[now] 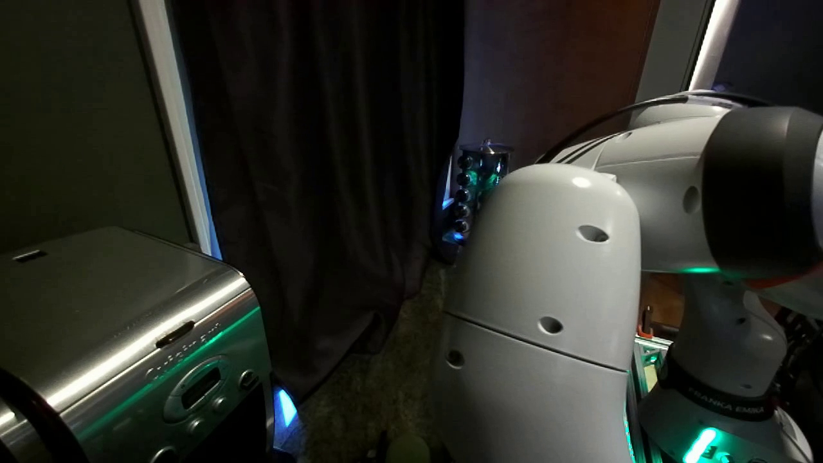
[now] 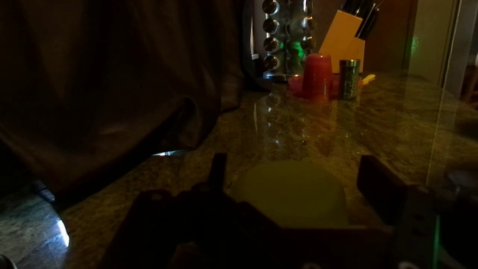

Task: Flip over the green cup

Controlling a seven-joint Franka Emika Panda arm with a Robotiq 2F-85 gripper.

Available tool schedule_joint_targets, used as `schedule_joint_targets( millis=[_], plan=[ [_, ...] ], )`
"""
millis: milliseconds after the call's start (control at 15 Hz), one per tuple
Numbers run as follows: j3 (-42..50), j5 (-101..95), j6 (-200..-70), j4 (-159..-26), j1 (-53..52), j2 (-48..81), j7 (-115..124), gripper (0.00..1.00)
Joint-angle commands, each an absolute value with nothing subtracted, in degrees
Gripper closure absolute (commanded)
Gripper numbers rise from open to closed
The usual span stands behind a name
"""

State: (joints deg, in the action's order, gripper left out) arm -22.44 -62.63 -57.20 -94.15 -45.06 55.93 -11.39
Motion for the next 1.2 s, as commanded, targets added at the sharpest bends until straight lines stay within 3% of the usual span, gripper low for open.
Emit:
schedule_joint_targets(
  millis=[0, 200, 267, 800, 1133],
  plan=[
    [-23.1, -61.6, -60.6, -95.3, -44.0, 56.7, -9.7, 0.31],
    [-23.8, -60.9, -62.1, -96.8, -43.2, 54.2, -8.5, 0.57],
    [-24.2, -60.3, -62.4, -98.5, -42.5, 52.2, -7.8, 0.59],
    [-30.1, -47.9, -79.1, -119.5, -26.0, 27.6, -4.4, 0.61],
    [-32.7, -41.4, -96.8, -133.6, -12.0, 11.3, -8.7, 0.61]
  ],
)
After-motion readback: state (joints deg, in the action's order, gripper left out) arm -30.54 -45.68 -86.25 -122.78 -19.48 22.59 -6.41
